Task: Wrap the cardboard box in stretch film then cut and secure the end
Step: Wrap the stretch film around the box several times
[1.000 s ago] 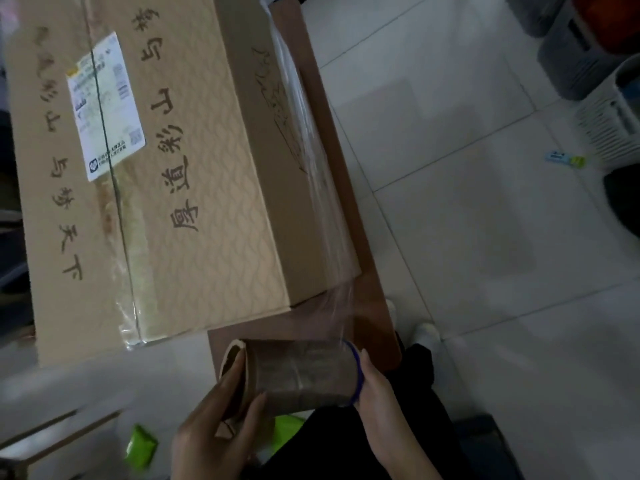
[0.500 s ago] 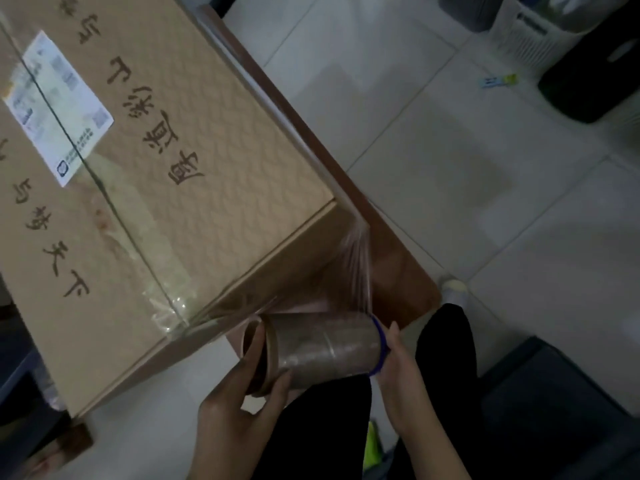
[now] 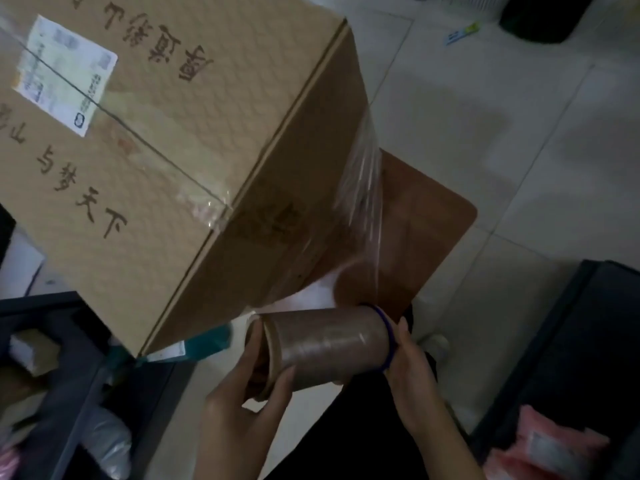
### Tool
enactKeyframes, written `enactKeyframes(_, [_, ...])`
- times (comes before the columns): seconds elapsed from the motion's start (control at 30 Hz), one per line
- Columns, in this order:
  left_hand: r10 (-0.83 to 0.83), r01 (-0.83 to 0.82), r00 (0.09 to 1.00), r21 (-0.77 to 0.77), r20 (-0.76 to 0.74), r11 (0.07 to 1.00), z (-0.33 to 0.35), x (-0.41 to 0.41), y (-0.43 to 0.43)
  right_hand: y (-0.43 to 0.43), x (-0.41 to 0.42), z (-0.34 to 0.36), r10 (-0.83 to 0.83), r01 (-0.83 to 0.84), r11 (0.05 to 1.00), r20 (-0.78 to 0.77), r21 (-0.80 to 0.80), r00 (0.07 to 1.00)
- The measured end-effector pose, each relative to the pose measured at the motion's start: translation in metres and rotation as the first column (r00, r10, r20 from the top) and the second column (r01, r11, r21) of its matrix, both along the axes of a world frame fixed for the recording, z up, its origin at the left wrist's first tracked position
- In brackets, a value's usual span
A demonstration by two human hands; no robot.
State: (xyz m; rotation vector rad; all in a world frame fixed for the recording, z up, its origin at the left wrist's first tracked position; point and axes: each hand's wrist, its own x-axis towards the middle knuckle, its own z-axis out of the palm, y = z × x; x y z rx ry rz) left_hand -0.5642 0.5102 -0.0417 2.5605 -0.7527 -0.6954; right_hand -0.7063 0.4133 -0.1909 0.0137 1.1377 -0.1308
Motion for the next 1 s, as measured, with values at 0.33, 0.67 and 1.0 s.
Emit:
enactKeyframes(0.33, [-0.062,0.062,0.998,-0.012,0.002,0.998,0.001,0.038,0.07,0.082,0.033,0.016,-0.178,0.178,0.984,-0.007,-0.03,0.984])
enactKeyframes(0.67, [-0.28,0.282,0.959,0.042,-0.047,0.958,0.005,0.138,0.113,0.174,0.111,0.02,-0.364,0.362,0.928,-0.008,-0.088,0.931])
enactKeyframes(1.0, [-0.442,0.435,0.897,0.149,0.016,0.888,-0.003,0.199,0.132,0.214,0.168,0.003,-0.432,0.435,0.9,0.086,-0.029,0.898])
